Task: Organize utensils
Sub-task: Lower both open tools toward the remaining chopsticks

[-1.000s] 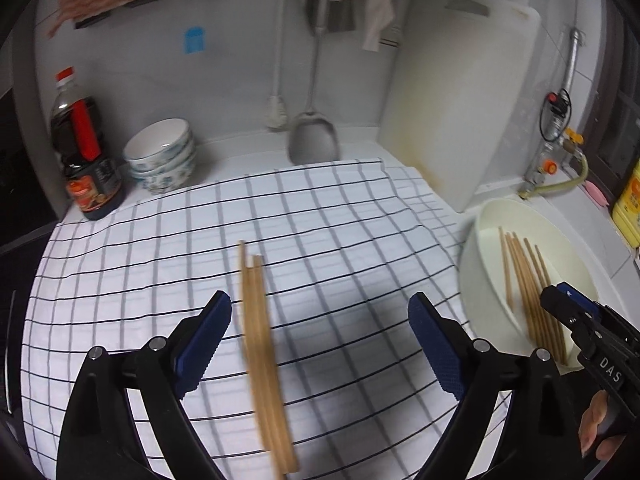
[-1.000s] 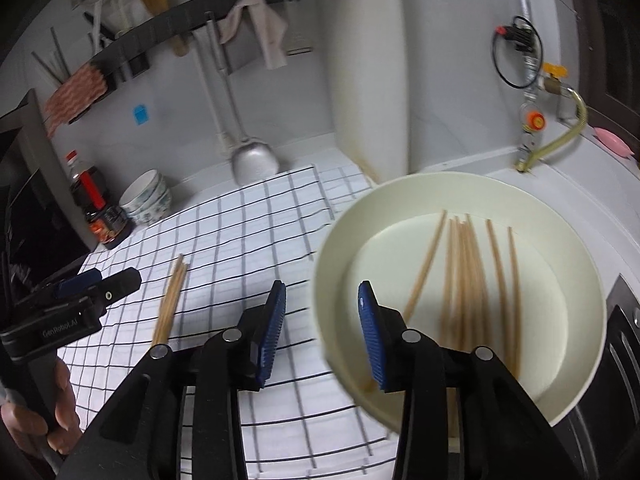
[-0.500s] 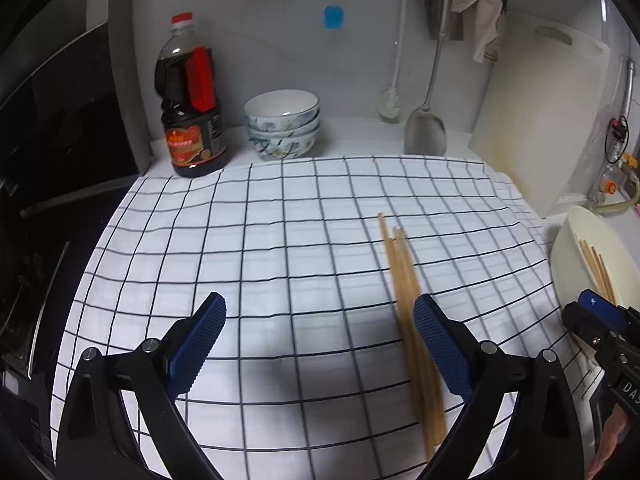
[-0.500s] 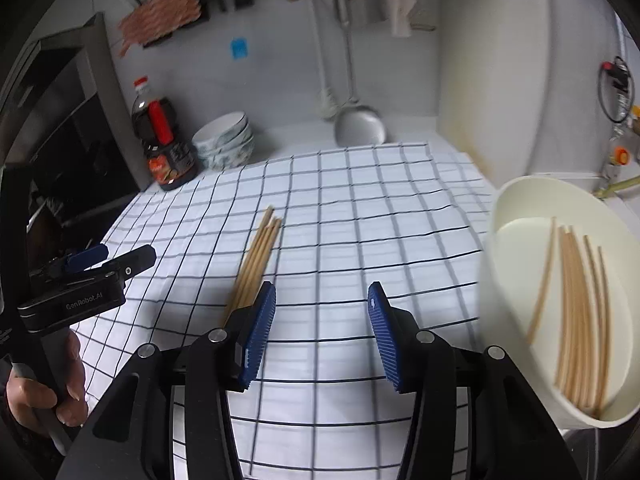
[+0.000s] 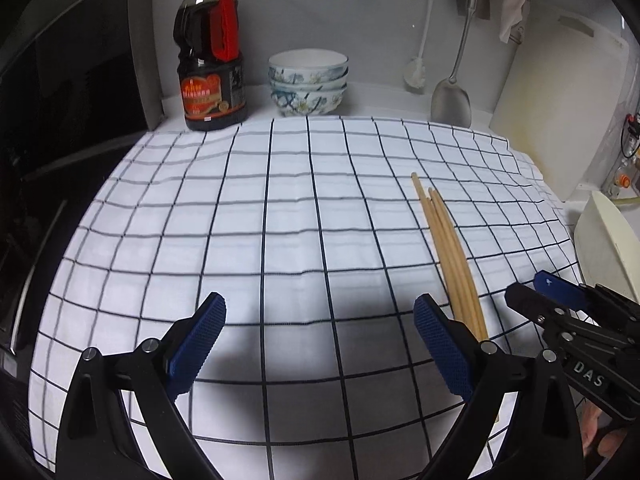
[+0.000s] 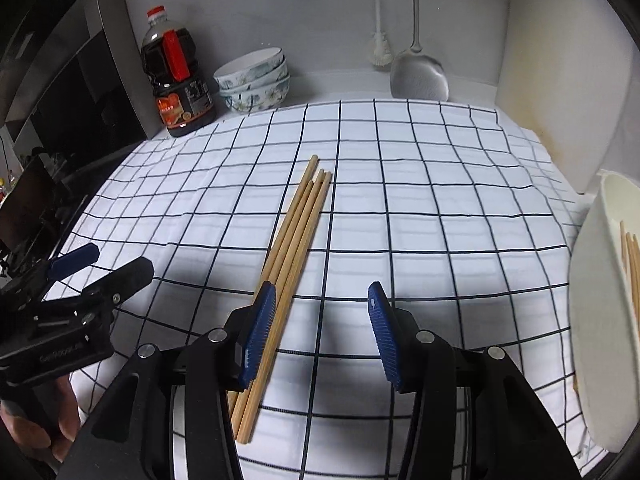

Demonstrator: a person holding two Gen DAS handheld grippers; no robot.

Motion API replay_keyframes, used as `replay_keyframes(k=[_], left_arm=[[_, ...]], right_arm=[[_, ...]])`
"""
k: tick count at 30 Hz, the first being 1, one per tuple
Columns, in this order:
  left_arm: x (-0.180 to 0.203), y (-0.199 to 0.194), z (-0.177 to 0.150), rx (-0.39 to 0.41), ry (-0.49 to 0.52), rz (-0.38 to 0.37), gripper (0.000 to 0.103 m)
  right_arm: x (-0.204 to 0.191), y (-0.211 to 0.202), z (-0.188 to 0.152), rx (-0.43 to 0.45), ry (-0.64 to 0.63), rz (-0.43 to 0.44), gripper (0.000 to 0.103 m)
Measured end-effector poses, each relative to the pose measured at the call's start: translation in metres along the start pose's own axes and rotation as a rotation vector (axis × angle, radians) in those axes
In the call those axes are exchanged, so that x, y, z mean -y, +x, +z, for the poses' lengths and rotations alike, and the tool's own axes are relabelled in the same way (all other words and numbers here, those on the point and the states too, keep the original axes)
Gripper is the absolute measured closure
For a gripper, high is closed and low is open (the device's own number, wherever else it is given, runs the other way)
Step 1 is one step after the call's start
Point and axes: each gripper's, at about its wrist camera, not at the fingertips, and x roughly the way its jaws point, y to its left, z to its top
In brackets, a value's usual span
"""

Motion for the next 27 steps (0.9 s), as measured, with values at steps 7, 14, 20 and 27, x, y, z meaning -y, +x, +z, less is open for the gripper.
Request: replay_keyframes(k=[7,14,20,27], left_arm=[[0.000,0.013,0.000,-0.021,0.000,-0.003,0.010],[0.002,0.016,0.003,-0.019,0.010,0.003,0.010],[0.001,0.018,0.003,-0.024,0.008,0.004,0.010],[0.001,0.018,0.003,-0.029,0.011,0.009,0.010]], right_arm=[[-0.007,0.018,-0.004,-0.029,-0.039,-0.021,0.057],[-0.013,0.023,-0.007,-0.025,-0.083,-0.059,0.057],[-0.019,0.022,-0.010,-0.022,-0.125,-0.084,0.057],[-0.023,0.023,-0.012,-0.069,-0.168,-0.110,0.057]])
